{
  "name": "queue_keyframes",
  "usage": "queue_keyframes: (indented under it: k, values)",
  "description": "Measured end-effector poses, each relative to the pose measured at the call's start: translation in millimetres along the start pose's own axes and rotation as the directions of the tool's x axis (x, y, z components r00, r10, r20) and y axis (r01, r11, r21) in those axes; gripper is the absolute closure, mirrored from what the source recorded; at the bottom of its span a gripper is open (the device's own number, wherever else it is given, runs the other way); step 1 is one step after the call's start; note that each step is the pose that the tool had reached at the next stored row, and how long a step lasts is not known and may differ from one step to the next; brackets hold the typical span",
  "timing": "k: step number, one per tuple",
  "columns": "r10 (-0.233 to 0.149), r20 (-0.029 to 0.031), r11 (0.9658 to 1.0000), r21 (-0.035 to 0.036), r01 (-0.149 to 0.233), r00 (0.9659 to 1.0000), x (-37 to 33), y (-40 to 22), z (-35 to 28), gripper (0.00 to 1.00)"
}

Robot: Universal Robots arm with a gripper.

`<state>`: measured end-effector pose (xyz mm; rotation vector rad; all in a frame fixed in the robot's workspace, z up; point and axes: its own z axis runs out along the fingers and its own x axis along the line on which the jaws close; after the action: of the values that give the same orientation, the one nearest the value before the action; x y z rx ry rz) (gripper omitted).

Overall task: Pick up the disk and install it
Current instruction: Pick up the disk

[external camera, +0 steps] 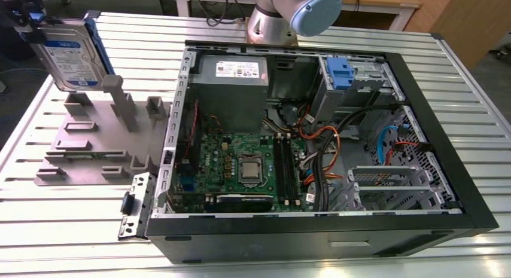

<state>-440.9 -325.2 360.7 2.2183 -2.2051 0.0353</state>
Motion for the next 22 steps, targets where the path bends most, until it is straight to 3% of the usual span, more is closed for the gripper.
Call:
queue_keyframes:
  k: [22]
  values:
    - [0.000,0.0000,1.0000,0.0000,0.000,1.0000,0.1,0.0,-5.1,0.64]
